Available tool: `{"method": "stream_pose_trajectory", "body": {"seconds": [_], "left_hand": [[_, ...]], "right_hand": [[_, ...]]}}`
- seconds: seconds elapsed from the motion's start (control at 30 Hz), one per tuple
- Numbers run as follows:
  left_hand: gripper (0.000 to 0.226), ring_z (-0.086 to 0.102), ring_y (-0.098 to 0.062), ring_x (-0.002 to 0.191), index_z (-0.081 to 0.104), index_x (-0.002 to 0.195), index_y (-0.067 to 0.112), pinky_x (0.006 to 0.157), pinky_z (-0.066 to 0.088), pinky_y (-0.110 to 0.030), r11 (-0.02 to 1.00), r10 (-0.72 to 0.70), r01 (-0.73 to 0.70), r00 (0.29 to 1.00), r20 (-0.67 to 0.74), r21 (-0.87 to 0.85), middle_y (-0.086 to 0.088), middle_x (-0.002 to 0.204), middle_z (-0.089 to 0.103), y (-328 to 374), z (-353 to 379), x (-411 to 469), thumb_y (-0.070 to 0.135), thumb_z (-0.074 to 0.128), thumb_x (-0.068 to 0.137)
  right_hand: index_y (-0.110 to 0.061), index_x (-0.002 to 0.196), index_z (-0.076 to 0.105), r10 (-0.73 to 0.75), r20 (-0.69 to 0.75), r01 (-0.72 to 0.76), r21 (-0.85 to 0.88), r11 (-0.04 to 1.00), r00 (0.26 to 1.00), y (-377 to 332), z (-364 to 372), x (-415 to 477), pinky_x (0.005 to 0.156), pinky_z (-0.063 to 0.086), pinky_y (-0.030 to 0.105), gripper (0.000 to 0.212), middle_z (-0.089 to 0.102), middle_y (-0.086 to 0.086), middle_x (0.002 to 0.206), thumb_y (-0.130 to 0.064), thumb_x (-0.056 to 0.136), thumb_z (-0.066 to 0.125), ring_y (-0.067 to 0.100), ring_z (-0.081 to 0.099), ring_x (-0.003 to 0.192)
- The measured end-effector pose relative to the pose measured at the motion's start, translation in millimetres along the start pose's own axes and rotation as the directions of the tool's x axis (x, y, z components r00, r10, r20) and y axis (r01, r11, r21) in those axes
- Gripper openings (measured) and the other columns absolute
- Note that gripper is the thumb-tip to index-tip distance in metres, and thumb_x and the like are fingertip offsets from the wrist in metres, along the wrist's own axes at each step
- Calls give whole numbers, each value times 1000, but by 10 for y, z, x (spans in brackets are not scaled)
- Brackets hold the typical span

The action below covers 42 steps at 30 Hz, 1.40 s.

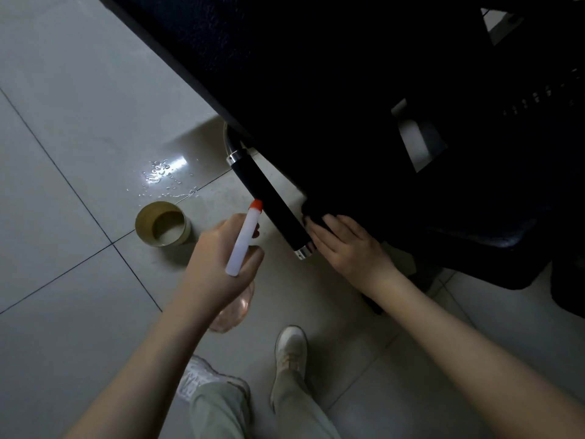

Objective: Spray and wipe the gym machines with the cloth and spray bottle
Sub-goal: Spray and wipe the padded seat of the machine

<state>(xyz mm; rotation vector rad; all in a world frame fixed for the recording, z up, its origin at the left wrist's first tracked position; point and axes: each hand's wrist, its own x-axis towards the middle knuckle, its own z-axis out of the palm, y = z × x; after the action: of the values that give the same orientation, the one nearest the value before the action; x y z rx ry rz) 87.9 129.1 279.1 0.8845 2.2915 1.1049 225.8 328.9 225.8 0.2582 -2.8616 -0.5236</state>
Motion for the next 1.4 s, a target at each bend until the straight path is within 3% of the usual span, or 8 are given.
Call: {"method": "stream_pose_trajectory", "body": {"seconds": [0.23, 0.47, 0.7, 0.83, 0.93, 1.03, 1.27, 1.4], "left_hand": [[61, 64, -25, 83, 60, 114, 5, 71, 55, -45, 1000, 4, -4, 1000, 8, -7, -10, 97, 68, 36, -14, -13, 48, 39, 76], [48, 63, -15, 85, 60, 114, 2, 70, 49, -21, 993, -50, 48, 999, -12, -106, -8, 100, 67, 25, 2, -17, 34, 50, 79], [46, 61, -6, 89, 58, 117, 6, 70, 44, -16, 987, -61, 55, 998, -35, -148, -3, 102, 66, 14, -45, 28, 31, 50, 80], [45, 60, 1, 88, 59, 114, 9, 67, 42, -7, 987, -74, 58, 992, -97, -152, 4, 97, 65, -1, -102, 73, 36, 47, 80], [45, 57, 6, 94, 60, 111, 11, 69, 42, -2, 988, -58, 40, 991, -121, -149, 7, 95, 65, -22, -154, 126, 38, 45, 78], [40, 56, 6, 96, 59, 115, 11, 70, 40, -1, 991, -42, 25, 991, -127, -130, 8, 98, 64, -38, -189, 179, 26, 49, 79], [13, 53, -11, 61, 55, 84, 13, 54, 39, -19, 987, -7, -33, 969, -249, -157, 3, 69, 57, 2, -366, 366, 25, 51, 89], [29, 53, -18, 54, 55, 75, 8, 52, 44, -37, 985, -24, -39, 936, -352, -170, -2, 60, 55, 5, -444, 428, 31, 48, 91]], "right_hand": [[-5, 96, 73, 83, 126, -99, 127, 987, 988, -27, -231, -499, 90, 42, 41, 33, 69, 10, 110, 0, 79, 46, 30, 45, 108], [-4, 124, 52, 42, 95, -55, 133, 990, 995, 69, -150, -233, 101, 33, 41, 46, 37, 7, 141, 6, 80, 44, 31, 36, 125], [0, 91, 73, 265, 242, -328, 279, 903, 933, -50, -340, -663, 78, 54, 51, 28, 68, 14, 113, 10, 66, 63, 33, 44, 110], [-9, 112, 57, 349, -9, -312, 428, 848, 937, -60, -621, -36, 86, 49, 48, 36, 64, 12, 122, 6, 86, 37, 32, 46, 113], [-10, 121, 53, 367, -208, -244, 450, 859, 907, 36, -544, 708, 96, 46, 45, 30, 53, 10, 134, -2, 93, 50, 32, 44, 120], [-13, 133, 41, 480, -92, -380, 488, 786, 873, 119, -273, 1248, 103, 40, 48, 45, 33, 10, 145, -16, 89, 53, 33, 33, 130], [-15, 139, 31, 425, -25, -353, 515, 781, 905, 223, -128, 1237, 111, 29, 41, 50, 23, 9, 148, -30, 93, 44, 32, 27, 137], [-15, 139, 31, 439, -6, -374, 512, 773, 899, 205, -133, 1265, 111, 27, 40, 49, 22, 8, 149, -30, 94, 41, 31, 25, 138]]}}
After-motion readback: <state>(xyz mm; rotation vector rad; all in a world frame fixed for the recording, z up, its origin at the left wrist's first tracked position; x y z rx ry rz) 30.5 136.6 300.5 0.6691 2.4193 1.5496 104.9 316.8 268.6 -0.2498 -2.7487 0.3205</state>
